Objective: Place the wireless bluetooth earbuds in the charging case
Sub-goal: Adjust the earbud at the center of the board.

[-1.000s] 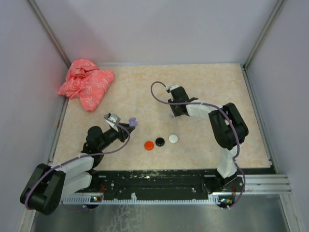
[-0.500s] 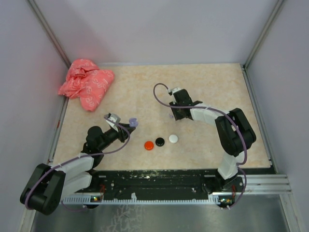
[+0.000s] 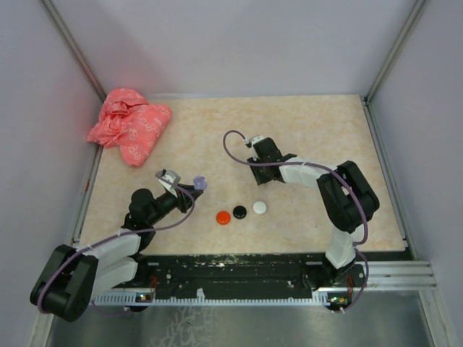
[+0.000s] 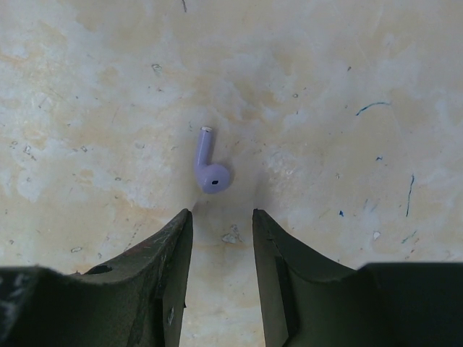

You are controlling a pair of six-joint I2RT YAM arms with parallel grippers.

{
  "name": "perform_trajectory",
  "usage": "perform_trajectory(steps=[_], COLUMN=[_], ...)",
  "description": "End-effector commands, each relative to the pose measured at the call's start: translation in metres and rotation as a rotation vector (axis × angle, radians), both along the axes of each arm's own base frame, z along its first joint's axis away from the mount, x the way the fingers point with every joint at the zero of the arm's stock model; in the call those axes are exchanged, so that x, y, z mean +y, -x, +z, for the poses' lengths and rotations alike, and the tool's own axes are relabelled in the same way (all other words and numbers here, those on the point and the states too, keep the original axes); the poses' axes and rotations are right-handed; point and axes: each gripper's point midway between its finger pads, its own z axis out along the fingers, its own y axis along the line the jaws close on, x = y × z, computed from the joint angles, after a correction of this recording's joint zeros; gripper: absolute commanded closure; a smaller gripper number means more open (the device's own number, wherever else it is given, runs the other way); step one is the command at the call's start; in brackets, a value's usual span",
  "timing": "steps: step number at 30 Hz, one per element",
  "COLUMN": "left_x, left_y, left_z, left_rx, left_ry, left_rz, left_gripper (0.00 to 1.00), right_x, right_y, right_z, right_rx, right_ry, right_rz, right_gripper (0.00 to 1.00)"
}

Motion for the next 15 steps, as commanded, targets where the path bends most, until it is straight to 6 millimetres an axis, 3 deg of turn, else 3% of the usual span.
perform_trajectory(steps=[1,8,15], left_x=[-0.001,-0.001,-0.001], left_y=[-0.004,-0.005,-0.006], left_z=[0.017,0.015,0.015], left_rx=[-0.048,-0.046,-0.049], left_ry=[0.021,0.011,0.006], left_rz=[-0.005,-0.006,-0.004], left_gripper=[1.0,1.0,1.0], right_x=[0.01,0.003,-0.013], right_y=[-0.021,-0.037,-0.059], right_z=[0.012,0.007,0.016], right_rx=[-0.063,-0.081,-0.123], right_ry=[-0.018,0.018,0.052], right_rz=[-0.019,-0.05,-0.087], right_gripper=[0.6,0.61,0.61])
